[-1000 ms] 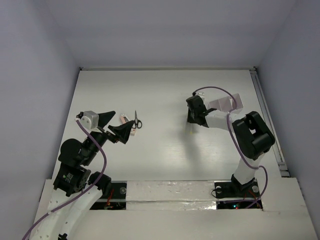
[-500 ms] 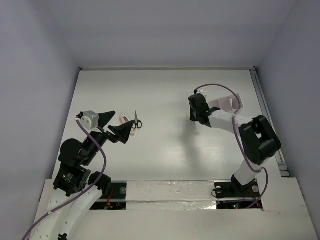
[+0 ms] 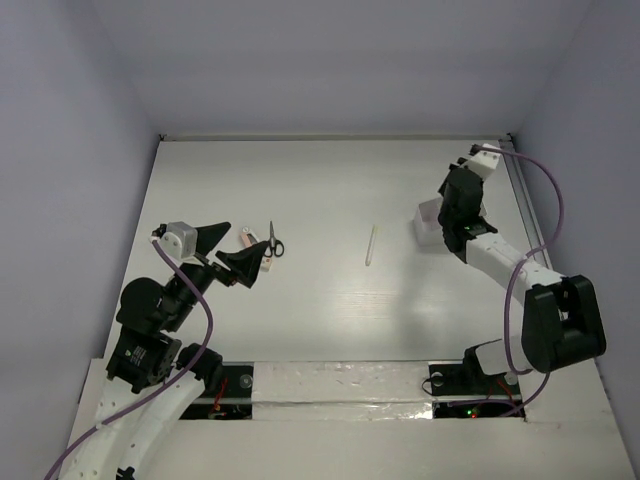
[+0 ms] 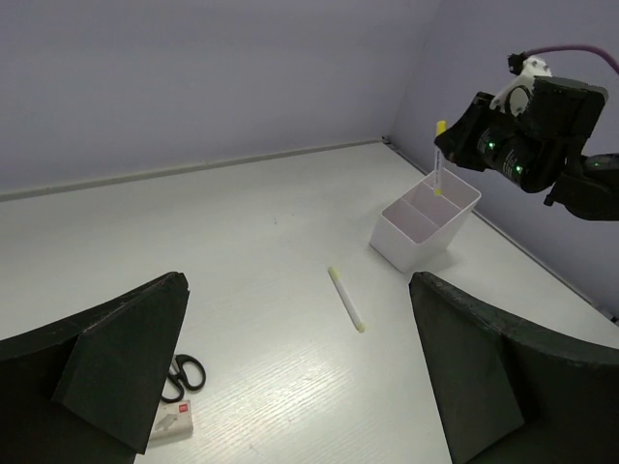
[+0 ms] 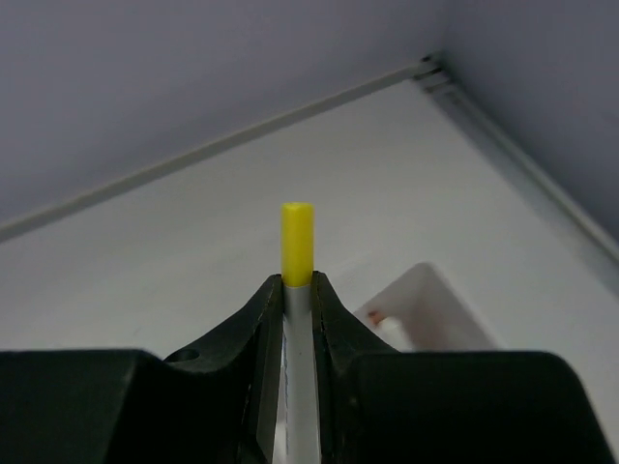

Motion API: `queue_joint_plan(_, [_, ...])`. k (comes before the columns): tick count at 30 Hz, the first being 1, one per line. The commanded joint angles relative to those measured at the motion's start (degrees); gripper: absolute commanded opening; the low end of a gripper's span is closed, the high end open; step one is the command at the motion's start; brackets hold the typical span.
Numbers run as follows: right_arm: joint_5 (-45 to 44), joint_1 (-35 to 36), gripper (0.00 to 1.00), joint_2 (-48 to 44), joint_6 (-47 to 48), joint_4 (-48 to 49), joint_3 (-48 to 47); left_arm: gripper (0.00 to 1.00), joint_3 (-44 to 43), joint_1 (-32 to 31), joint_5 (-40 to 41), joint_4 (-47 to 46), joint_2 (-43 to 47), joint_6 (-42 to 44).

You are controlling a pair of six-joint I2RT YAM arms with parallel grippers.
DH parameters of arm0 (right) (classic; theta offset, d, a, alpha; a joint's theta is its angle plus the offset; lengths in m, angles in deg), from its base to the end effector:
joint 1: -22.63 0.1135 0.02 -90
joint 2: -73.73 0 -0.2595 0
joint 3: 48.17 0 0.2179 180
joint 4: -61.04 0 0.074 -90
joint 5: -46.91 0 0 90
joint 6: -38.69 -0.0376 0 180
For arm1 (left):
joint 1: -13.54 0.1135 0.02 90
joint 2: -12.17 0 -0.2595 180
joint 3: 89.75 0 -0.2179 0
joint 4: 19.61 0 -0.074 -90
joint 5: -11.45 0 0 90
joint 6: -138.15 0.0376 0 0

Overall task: Sort the stationery into containers
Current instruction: Place the pen in the storage box.

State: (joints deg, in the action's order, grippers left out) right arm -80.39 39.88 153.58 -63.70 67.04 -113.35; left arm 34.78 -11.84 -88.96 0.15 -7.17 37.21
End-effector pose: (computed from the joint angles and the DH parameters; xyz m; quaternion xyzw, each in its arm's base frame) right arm 0.2816 0.0636 0.2981 0.1777 0.7269 -0.0766 0.6589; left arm 0.0491 -0.0308 0.3592 0.1471 0.5829 -0.3001 0.7406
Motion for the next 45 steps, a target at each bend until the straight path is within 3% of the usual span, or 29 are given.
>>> queue_joint_plan(1, [-5.8, -3.1, 0.00, 0.2, 9.3, 20.1, 3.4, 0.99, -2.4, 0.3, 0.0, -2.2, 0.6, 0.6])
queue_joint_plan(5, [-9.0, -4.6, 0.00, 5.1, 25.0, 38.4, 4.4, 0.99, -2.4, 0.3, -0.3, -2.3, 0.8, 0.6])
queue_joint_plan(9, [-11.0, -5.4, 0.00, 10.0, 34.1, 48.5, 4.7, 0.99, -2.4, 0.3, 0.0, -2.3, 0.6, 0.7])
queue_joint_plan(17, [-13.0, -5.9, 0.00, 18.2, 42.5, 57.8, 5.0, 0.99, -2.4, 0.3, 0.0, -2.2, 0.2, 0.7])
queue_joint_plan(29, [-14.6, -5.9, 0.00, 17.8, 34.4, 49.0, 7.1, 0.99, -2.4, 0.3, 0.1, -2.3, 0.5, 0.7])
queue_joint_plan(32, [-13.9, -5.9, 0.07, 16.6, 29.1, 41.7, 7.4, 0.99, -2.4, 0.3, 0.0, -2.2, 0.5, 0.7])
queue_joint_plan(36, [-14.0, -5.9, 0.28, 14.6, 23.9, 40.1, 9.4, 0.99, -2.2, 0.3, -0.3, -2.5, 0.3, 0.5])
queue_joint_plan(40, [-12.9, -5.9, 0.42, 11.9, 21.0, 33.0, 8.0, 0.99, -2.3, 0.3, -0.4, -2.5, -0.1, 0.4])
queue_joint_plan(45, [-8.2, -5.9, 0.46, 6.6, 11.9, 16.4, 4.0, 0.99, -2.2, 0.3, -0.2, -2.4, -0.3, 0.5])
